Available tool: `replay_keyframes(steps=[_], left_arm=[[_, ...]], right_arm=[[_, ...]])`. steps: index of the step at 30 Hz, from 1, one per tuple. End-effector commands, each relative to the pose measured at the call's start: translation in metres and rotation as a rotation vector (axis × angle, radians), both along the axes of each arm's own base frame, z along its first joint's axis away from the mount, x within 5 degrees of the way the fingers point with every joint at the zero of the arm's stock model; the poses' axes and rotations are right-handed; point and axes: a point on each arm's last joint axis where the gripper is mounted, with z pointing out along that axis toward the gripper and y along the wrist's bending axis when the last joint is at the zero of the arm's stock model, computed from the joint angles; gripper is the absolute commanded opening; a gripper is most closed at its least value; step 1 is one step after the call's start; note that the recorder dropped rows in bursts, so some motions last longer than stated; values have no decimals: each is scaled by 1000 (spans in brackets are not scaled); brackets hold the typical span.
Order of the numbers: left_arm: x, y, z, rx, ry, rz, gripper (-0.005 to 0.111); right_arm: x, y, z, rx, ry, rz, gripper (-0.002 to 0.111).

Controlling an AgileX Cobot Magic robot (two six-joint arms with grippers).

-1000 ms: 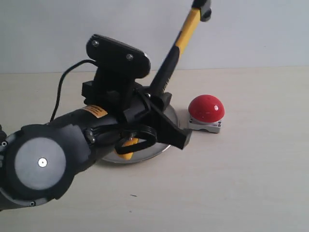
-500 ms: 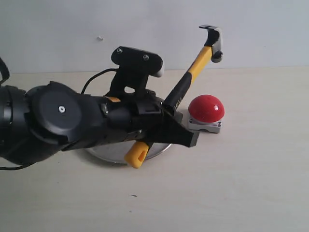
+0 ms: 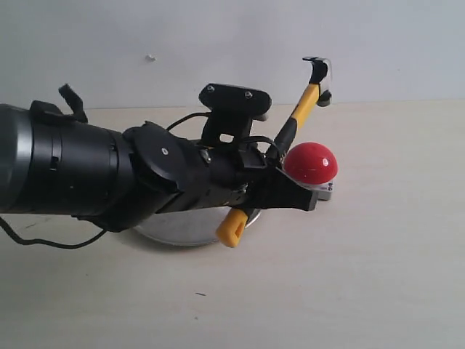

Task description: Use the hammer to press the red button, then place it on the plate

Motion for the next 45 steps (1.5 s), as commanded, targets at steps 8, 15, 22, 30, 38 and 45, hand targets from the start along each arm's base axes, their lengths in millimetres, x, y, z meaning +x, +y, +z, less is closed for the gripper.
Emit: replay_keyframes(steps=[8, 15, 22, 30, 38, 45], left_arm=[[17, 26, 44, -18, -78, -106, 0], [2, 29, 60, 111, -211, -386, 0], [-5, 45, 59, 290, -173, -524, 0], [5, 61, 90, 330, -127, -351, 0], [13, 58, 109, 114, -189, -174, 0], [21, 66, 109, 167, -224, -161, 0]], right_arm=[[0, 0, -1, 0, -4, -1, 0], [0, 0, -1, 0, -4, -1, 0], [0, 0, -1, 0, -4, -1, 0], [0, 0, -1, 0, -4, -1, 0], [0, 0, -1, -2, -5, -1, 0], [0, 0, -1, -2, -5, -1, 0]])
